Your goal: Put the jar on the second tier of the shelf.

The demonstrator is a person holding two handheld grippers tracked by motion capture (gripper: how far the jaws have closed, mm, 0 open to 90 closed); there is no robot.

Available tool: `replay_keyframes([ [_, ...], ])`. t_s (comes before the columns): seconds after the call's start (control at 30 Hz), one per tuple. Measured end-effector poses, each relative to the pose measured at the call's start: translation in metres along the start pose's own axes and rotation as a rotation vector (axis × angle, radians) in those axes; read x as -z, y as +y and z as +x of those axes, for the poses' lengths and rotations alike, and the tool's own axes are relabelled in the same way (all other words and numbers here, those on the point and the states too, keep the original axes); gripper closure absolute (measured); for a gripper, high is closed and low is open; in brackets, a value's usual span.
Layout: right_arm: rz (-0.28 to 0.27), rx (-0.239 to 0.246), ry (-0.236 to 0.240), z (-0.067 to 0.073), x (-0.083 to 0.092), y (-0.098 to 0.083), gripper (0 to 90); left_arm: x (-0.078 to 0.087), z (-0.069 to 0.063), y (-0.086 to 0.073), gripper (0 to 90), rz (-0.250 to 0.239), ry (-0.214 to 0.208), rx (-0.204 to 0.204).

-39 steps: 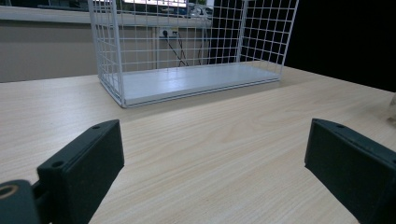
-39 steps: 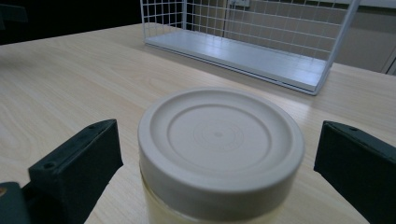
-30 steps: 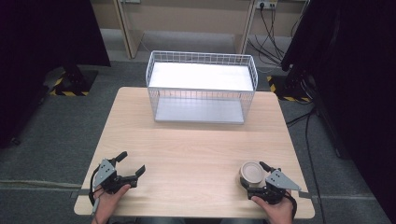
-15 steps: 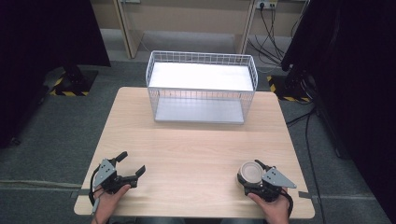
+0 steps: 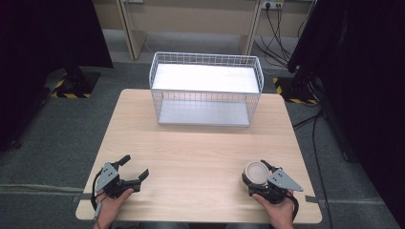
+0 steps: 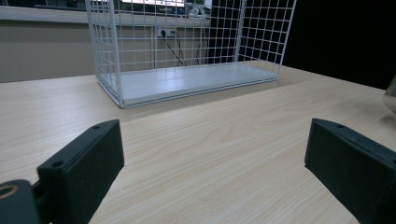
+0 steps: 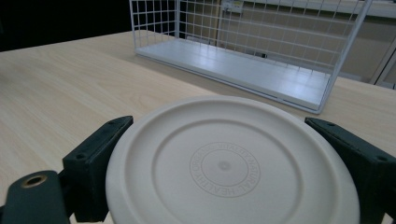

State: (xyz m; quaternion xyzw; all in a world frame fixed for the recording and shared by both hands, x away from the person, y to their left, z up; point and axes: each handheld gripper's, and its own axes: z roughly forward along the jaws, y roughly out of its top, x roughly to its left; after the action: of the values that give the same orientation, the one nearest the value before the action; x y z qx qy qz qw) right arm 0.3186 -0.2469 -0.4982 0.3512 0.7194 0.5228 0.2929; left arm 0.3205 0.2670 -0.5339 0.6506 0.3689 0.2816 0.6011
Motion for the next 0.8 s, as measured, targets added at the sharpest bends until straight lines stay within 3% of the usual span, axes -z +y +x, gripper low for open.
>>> replay_keyframes([
  [0.8,-0.091,0.036,-0.018,-0.005,-0.015,0.058,12.0,0.000,0.001,0.000,4.1,-0.002,-0.001,0.005],
])
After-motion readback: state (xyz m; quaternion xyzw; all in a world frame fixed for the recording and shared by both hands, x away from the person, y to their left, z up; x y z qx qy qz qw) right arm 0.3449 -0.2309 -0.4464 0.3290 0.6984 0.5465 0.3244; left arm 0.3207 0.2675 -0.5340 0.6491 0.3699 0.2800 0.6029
